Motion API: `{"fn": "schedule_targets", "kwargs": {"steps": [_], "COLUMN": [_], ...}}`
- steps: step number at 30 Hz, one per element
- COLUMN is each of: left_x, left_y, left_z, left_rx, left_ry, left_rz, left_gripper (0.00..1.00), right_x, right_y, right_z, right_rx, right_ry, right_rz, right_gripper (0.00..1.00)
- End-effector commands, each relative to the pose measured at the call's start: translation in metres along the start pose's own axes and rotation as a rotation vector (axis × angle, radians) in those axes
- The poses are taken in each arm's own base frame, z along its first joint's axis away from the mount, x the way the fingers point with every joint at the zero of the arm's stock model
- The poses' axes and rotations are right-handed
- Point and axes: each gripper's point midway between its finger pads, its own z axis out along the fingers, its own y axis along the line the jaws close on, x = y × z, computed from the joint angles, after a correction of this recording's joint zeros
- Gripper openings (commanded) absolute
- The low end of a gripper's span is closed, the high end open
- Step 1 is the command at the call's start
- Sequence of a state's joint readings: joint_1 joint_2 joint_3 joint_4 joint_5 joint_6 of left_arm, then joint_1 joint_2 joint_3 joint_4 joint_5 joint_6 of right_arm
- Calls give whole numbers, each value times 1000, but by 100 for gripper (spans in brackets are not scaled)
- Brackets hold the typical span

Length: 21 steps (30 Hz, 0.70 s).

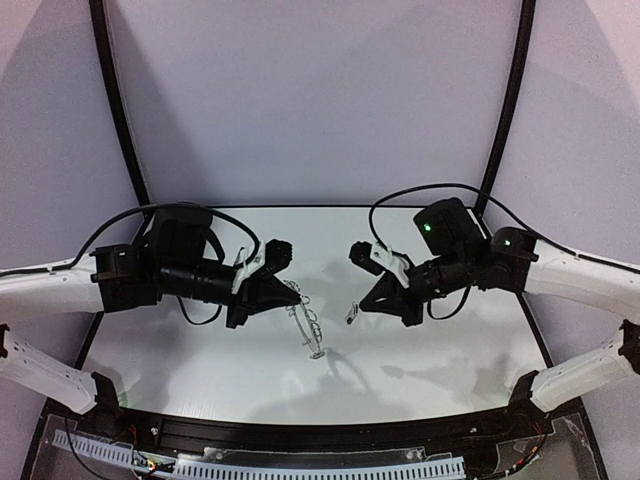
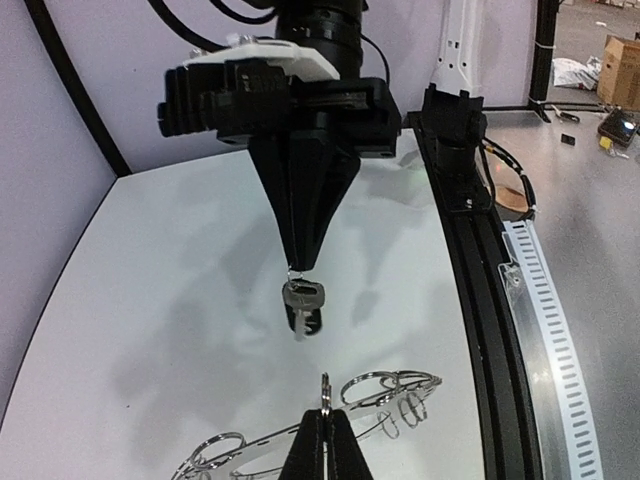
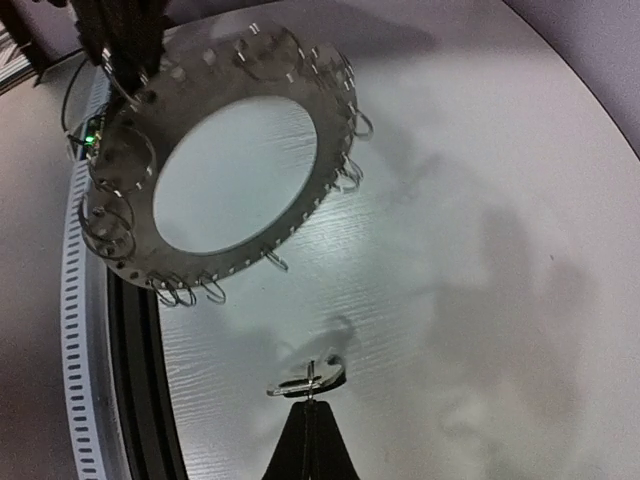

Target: Put the keys on the keyring

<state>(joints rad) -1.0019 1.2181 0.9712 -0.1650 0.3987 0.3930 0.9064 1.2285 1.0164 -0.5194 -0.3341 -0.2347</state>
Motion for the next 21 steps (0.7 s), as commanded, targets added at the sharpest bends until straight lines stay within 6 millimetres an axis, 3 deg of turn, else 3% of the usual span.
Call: {"fn": "schedule_targets", "kwargs": {"steps": [1,5,9,21], "left_x": [12,16,6,-15], "left_y": [-6,-3,-9,-14], "left_z": [1,5,5,9], "left_rx": [46,54,102,151], "left_ry": [99,153,126,33], "left_rz": [6,-32,-37,-15], "left_gripper": [1,1,1,1], "right_x": [-12,-34,-52,-62], "right_y": [31,44,49,51], "right_z": [-2,-9,-15,-4], "right_rx": [-206,-288,-290,-190], "right_ry": [27,-61,-152,-130], "right_rz": [-163,-237,-316,-493], "right_gripper": [0,0,0,0]}}
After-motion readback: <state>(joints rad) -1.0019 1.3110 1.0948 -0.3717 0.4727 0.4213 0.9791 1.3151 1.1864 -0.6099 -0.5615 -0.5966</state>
